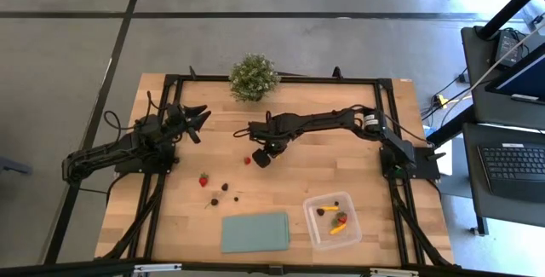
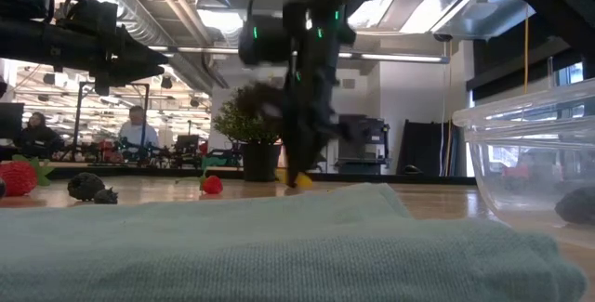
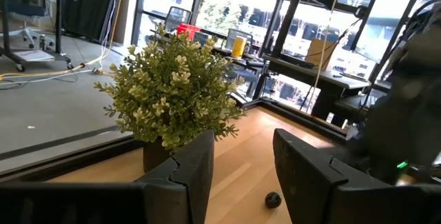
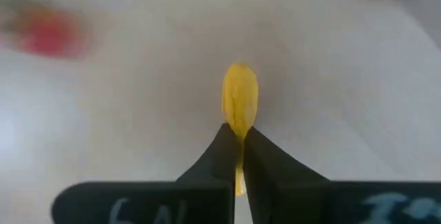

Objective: Pick and placing Produce into tupperware
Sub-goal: Put the yellow corn into the transparent bin

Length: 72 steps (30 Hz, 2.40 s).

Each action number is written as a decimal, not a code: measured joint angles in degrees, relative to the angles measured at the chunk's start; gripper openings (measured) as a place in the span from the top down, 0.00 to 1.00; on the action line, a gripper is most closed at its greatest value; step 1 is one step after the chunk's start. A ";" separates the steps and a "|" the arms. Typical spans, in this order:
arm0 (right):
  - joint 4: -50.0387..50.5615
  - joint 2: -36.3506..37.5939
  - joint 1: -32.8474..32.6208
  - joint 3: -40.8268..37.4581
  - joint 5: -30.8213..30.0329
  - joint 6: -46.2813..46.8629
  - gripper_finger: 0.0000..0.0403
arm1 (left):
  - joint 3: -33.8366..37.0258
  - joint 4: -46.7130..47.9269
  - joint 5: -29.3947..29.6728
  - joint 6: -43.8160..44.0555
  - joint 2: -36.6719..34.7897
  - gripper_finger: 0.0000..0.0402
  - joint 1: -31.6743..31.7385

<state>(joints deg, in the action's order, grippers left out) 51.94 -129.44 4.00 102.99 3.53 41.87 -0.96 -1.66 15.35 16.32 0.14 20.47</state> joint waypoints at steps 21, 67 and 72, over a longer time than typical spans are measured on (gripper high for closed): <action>7.52 35.92 -4.78 8.74 -1.49 -3.48 0.97 | -0.02 -0.03 0.02 -0.37 0.01 0.64 0.02; -18.19 28.82 -37.14 -40.60 -0.41 52.42 0.97 | -0.01 0.01 0.04 -0.44 0.00 0.64 0.02; -17.30 28.82 -37.14 -41.58 -0.39 52.42 0.97 | -0.01 0.01 0.04 -0.44 0.02 0.64 -0.01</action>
<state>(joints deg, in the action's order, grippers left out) 34.64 -100.62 -33.15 61.41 3.14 94.29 -0.97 -1.65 15.40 15.88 0.16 20.47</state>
